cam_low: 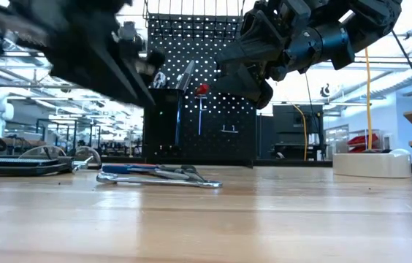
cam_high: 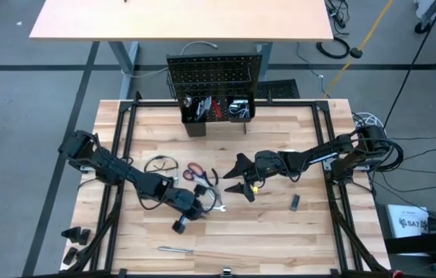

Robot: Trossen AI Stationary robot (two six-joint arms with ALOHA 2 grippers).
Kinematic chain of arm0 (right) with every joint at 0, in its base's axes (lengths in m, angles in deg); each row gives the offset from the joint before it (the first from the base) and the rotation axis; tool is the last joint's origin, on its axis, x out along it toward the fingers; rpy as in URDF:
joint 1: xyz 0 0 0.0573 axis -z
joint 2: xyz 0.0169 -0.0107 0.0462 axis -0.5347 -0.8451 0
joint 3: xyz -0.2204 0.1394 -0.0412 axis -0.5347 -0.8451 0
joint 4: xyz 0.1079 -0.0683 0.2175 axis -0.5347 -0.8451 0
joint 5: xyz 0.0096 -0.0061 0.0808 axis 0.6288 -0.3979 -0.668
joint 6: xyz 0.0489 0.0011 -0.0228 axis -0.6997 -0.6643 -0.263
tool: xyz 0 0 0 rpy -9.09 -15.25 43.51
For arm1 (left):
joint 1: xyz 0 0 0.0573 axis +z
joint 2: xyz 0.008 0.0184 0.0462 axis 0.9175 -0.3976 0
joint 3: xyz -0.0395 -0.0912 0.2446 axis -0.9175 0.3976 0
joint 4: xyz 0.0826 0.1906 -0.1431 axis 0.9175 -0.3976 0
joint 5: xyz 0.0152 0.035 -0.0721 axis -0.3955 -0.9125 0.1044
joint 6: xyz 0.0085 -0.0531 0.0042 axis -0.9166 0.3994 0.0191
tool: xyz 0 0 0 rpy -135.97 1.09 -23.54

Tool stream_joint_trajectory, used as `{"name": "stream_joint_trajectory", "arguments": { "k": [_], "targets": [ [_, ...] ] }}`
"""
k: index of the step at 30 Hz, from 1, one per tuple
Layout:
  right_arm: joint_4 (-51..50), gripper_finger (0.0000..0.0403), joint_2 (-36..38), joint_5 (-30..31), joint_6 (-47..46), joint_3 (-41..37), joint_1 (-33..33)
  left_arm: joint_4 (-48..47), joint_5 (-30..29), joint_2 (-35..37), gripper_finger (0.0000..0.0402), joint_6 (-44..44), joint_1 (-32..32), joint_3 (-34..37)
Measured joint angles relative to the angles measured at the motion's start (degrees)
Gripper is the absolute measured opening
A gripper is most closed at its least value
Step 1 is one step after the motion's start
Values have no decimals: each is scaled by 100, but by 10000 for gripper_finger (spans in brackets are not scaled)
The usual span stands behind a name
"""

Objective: Hang tools onto peg board
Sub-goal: Put the wrench on the left black bin on the peg board

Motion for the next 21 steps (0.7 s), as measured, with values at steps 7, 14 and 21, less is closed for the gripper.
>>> {"name": "stream_joint_trajectory", "arguments": {
  "k": [7,14,21],
  "targets": [
    [-8,260,0,-50,-50,0,-9,490,2640,446,0,-96,708,27],
    [-202,260,0,-50,113,2,-37,281,3000,536,0,82,1081,39],
    [-223,260,0,-50,334,2,34,476,2886,534,0,555,1243,44]
  ]
}}
